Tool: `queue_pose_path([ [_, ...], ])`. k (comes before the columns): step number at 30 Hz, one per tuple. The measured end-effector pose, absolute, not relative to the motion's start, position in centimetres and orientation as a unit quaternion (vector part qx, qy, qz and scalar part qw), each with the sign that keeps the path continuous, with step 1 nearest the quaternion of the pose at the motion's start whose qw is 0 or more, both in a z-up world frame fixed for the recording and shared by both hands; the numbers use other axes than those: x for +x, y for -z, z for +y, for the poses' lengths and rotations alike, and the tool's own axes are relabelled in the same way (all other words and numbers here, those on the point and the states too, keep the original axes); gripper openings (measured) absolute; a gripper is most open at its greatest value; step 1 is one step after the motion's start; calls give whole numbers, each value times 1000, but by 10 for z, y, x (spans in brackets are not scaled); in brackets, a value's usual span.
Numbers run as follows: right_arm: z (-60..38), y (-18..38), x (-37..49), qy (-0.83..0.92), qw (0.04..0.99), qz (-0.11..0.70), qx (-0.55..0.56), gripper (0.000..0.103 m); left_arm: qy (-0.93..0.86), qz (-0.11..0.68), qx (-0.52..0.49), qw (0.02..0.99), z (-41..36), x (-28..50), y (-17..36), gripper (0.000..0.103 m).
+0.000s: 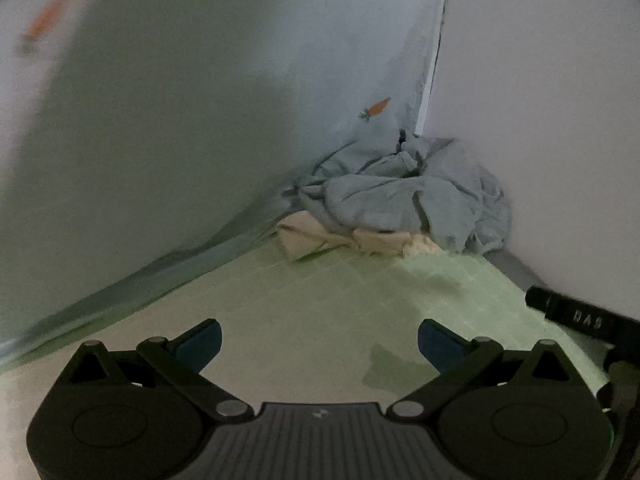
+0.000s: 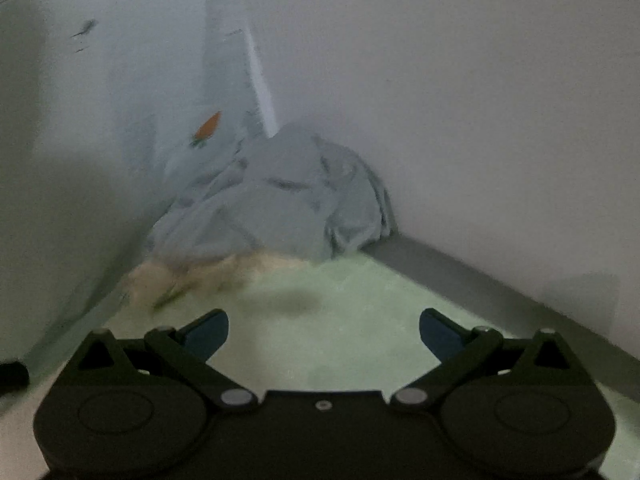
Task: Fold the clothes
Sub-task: 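Reach both grippers into the pile and grasp the grey hoodie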
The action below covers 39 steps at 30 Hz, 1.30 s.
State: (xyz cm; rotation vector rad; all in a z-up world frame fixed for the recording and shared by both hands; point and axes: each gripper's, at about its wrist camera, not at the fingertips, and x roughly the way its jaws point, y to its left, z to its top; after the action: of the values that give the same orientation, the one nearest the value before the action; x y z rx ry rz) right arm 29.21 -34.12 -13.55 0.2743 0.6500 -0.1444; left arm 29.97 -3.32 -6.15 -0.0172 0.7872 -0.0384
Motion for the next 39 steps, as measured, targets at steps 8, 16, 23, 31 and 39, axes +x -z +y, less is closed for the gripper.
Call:
queue_pose_path([
  [8,-367,156,439,92,933,282,206,103,54,380,-98,918,-45,447,107,98],
  [16,-369,210,545,130,886,307,321,103,39,414,-181,891,-52,550,172,62],
  [23,-359,194,513,115,909,265,299,24,17,391,-132,911,-69,533,161,7],
  [31,-349,107,430,79,962,133,224,14,57,280,-81,955,-79,454,55,6],
  [39,-338,-20,319,5,982,-14,186,8,59,180,-106,976,-55,328,-66,5],
])
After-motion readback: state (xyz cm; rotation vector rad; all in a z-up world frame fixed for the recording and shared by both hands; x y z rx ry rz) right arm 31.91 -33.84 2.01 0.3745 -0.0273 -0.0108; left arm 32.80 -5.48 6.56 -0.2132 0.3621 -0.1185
